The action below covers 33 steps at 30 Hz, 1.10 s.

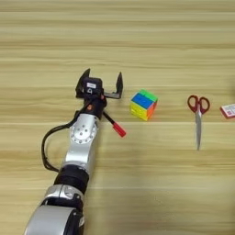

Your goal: Move the objects on the table

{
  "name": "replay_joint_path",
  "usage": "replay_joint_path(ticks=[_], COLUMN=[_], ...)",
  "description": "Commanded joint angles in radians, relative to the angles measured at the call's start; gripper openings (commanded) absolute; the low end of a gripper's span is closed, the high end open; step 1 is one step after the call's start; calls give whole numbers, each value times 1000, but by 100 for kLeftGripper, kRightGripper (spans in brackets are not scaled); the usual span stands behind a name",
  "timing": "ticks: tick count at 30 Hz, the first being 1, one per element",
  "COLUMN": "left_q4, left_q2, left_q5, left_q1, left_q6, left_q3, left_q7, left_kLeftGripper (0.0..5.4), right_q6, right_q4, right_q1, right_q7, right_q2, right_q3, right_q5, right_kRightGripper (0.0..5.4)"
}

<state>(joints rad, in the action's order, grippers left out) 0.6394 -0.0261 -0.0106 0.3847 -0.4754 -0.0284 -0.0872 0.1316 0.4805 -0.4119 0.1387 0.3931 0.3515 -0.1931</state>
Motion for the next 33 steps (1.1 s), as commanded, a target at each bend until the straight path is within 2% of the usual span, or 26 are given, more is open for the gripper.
replay_joint_path(ticks=[1,8,12,21,26,33], left_q4=[1,-22,-112,-191,-209,-212], left_q2=[5,7,5,-2,-11,-20], left_q5=[4,7,25,55,69,83], left_q1=[6,-7,-40,-58,-52,-35], left_q6=[6,8,34,89,122,157], left_q3=[12,33,81,141,207,251], left_q7=[-14,-38,-74,-83,-131,-157], left_kLeftGripper=[540,540,540,540,540,540], right_q6=[-21,-62,-106,-168,-215,-294], right_q4=[-63,-184,-276,-348,-420,-486], right_q1=[7,32,34,28,4,-55], right_q7=[3,13,22,38,50,70], right_q2=[-6,-35,-66,-97,-117,-143], right_q3=[-8,-44,-100,-158,-204,-252], right_q5=[-9,-11,1,0,2,-8], right_kRightGripper=[350,350,350,350,350,350])
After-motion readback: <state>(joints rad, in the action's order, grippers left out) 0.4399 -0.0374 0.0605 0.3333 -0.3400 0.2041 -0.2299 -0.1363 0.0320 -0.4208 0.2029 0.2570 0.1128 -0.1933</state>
